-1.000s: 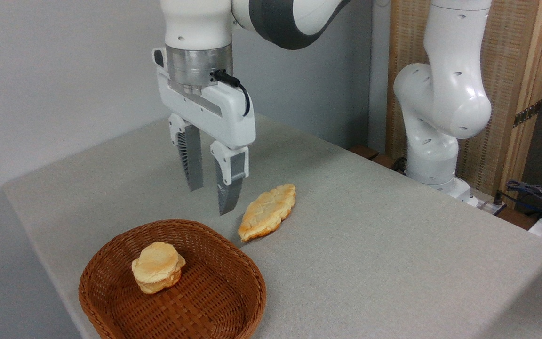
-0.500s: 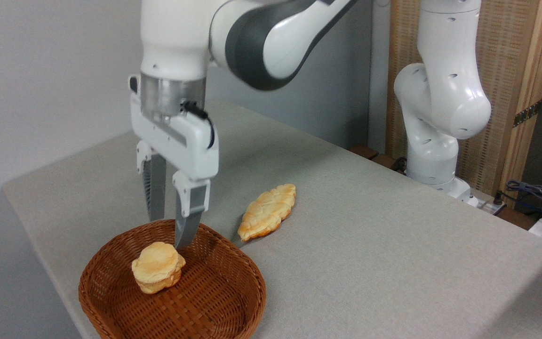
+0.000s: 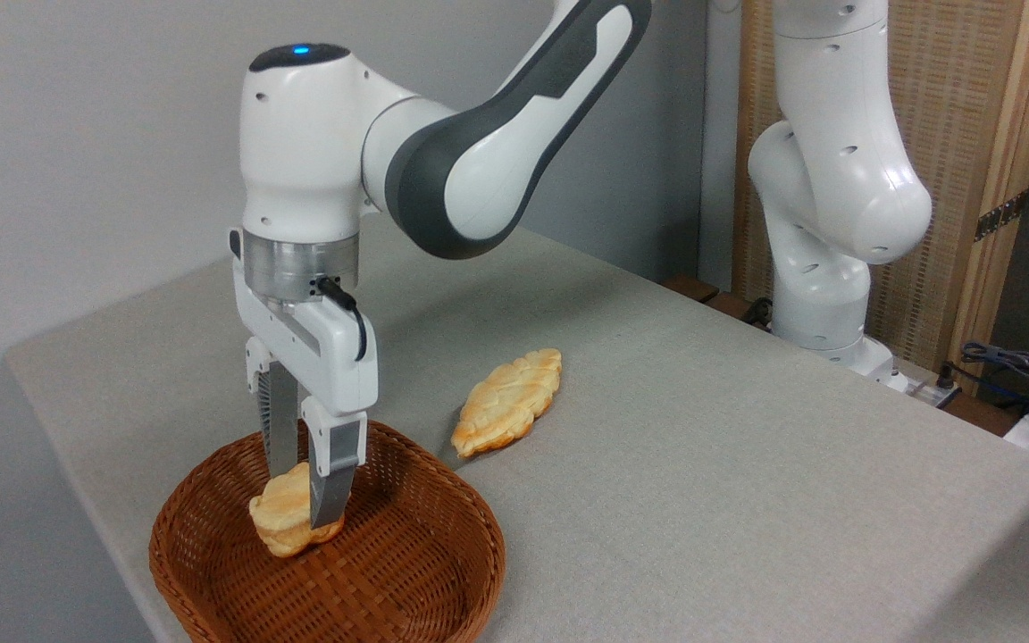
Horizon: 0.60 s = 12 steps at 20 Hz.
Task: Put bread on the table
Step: 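Lower the open gripper into the wicker basket around the round bun, then close the gripper on the round bun inside the basket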
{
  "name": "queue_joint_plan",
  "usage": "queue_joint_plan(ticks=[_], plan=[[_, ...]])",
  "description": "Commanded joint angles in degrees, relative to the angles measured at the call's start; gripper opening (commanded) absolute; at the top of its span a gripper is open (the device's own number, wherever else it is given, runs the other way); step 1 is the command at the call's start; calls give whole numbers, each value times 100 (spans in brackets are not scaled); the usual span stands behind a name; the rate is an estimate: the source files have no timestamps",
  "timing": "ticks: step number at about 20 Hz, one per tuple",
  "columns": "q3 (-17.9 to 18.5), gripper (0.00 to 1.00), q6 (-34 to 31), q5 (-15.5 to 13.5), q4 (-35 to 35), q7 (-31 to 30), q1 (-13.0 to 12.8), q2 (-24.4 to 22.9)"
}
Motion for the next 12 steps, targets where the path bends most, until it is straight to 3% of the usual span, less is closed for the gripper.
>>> queue_joint_plan(ticks=[1, 5, 6, 8, 9, 12], plan=[[-28, 100, 89, -49, 56, -77, -24, 190], [-46, 100, 98, -41, 56, -77, -32, 314], [-46, 96, 98, -32, 56, -68, -32, 323], [-54, 49, 98, -32, 56, -42, -32, 331], [-115, 41, 98, -6, 56, -33, -24, 340], [-116, 43, 98, -14, 65, -41, -24, 340]])
